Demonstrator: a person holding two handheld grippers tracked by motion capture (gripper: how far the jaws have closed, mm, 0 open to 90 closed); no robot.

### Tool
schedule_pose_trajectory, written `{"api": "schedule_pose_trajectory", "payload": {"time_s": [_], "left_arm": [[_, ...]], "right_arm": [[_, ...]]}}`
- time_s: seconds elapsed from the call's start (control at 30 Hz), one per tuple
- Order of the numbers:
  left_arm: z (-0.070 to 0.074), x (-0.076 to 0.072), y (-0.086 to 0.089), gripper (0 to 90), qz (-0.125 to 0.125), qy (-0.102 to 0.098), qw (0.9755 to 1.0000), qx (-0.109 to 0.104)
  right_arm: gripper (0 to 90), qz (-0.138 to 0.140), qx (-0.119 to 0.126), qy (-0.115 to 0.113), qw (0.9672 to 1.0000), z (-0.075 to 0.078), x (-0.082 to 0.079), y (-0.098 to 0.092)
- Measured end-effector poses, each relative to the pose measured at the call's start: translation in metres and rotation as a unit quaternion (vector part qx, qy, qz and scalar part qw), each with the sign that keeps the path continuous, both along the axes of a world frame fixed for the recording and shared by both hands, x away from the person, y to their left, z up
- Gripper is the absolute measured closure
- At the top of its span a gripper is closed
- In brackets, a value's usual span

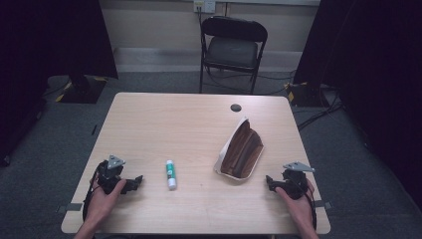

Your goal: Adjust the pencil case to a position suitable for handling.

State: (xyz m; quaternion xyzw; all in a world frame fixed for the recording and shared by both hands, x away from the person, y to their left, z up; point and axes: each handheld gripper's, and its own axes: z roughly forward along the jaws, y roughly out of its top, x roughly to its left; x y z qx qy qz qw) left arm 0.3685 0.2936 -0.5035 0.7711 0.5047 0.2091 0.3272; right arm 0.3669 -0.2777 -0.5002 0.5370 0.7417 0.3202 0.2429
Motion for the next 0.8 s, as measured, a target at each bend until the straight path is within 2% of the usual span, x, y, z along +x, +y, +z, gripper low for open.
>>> {"api": "schedule_pose_trajectory", "payload": {"time_s": [0.2,0.3,0.43,0.5,0.57,0.6,0.63,0.77,0.8], "left_arm": [[0.0,0.0,0.0,0.0,-0.001,0.0,1.0,0.0],[0.0,0.0,0.0,0.0,0.0,0.0,1.0,0.0],[0.0,0.0,0.0,0.0,0.0,0.0,1.0,0.0],[0.0,0.0,0.0,0.0,0.0,0.0,1.0,0.0],[0.0,0.0,0.0,0.0,0.0,0.0,1.0,0.0],[0.0,0.0,0.0,0.0,0.0,0.0,1.0,0.0],[0.0,0.0,0.0,0.0,0.0,0.0,1.0,0.0],[0.0,0.0,0.0,0.0,0.001,0.0,1.0,0.0],[0.0,0.0,0.0,0.0,0.001,0.0,1.0,0.0]], "right_arm": [[16.0,0.001,0.0,-0.002,1.0,0.0,0.0,0.001],[26.6,0.023,0.004,-0.004,0.9997,0.002,-0.002,0.002],[31.0,0.043,0.008,0.006,0.999,0.006,-0.007,0.004],[35.1,0.062,0.016,-0.002,0.998,0.015,-0.011,0.009],[35.1,0.067,0.022,-0.005,0.9975,0.017,-0.012,0.011],[36.0,0.076,0.032,-0.007,0.9966,0.02,-0.013,0.012],[39.1,0.098,0.046,-0.012,0.9941,0.024,-0.014,0.017],[43.9,0.141,0.058,-0.01,0.9883,0.029,-0.014,0.03],[43.9,0.141,0.058,-0.01,0.9883,0.029,-0.014,0.03]]}}
